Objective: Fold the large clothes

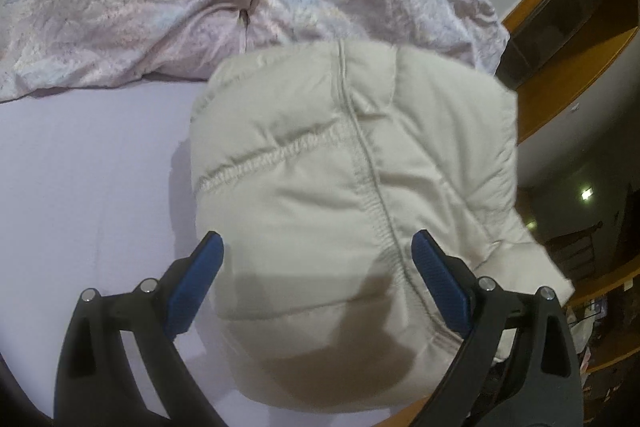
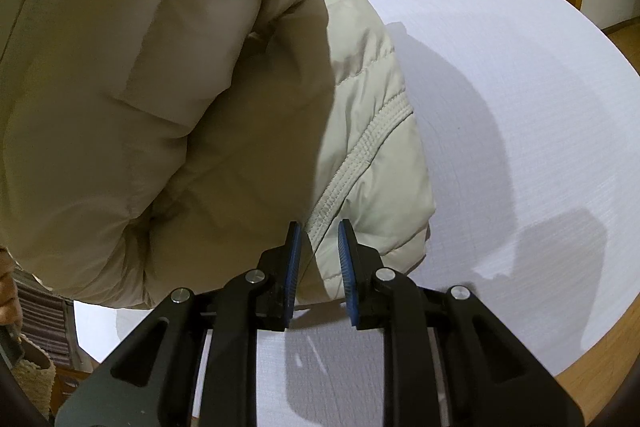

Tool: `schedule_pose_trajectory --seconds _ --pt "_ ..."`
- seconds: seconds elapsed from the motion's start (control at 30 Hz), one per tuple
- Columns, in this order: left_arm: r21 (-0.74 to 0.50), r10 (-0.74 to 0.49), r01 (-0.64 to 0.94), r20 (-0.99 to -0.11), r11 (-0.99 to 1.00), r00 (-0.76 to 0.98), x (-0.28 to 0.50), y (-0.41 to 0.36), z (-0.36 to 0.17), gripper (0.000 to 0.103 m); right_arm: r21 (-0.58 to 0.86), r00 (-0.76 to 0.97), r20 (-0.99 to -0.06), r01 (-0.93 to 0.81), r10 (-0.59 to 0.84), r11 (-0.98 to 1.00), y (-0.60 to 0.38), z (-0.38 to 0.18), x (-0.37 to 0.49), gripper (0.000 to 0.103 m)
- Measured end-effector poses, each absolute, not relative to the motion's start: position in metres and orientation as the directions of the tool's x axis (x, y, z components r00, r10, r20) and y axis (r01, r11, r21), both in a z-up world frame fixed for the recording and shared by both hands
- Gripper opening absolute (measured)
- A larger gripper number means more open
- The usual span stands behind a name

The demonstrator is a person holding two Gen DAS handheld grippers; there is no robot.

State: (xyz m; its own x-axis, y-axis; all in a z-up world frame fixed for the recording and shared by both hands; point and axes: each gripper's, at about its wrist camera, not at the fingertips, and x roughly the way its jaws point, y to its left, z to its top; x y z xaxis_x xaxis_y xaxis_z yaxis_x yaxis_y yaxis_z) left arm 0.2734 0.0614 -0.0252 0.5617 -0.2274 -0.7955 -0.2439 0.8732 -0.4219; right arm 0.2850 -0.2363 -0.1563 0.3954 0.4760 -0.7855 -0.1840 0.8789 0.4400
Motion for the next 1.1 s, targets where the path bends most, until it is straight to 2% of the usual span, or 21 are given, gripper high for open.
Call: schedule_pose_trajectory --seconds 0.47,0.77,0.93,1.1 --pt "-0.402 -0.255 -0.202 -0.822 0.893 0.509 0.298 0.019 -0.053 0.094 0.44 0.398 -0.784 -0.184 0.476 0.879 -0.245 -0.152 0.285 0.02" --pt "-0.346 -0.226 -0.175 -0.846 0.922 0.484 0.314 -0.005 -0.061 0.101 0.401 0.503 -0.772 -0.089 0.389 0.912 -0.309 -0.121 0.265 0.021" --pt "-0.345 -0.225 -0.175 -0.846 0.922 0.483 0.314 0.001 -0.057 0.101 0.408 0.585 -0.697 -0.153 0.415 0.9 -0.323 -0.069 0.254 0.021" --pt "-0.38 -0.244 -0.181 -0.825 0.907 0.51 0.305 0.014 -0.044 0.1 0.44 0.6 -0.591 -0.321 0.539 0.839 -0.29 -0.019 0.261 0.021"
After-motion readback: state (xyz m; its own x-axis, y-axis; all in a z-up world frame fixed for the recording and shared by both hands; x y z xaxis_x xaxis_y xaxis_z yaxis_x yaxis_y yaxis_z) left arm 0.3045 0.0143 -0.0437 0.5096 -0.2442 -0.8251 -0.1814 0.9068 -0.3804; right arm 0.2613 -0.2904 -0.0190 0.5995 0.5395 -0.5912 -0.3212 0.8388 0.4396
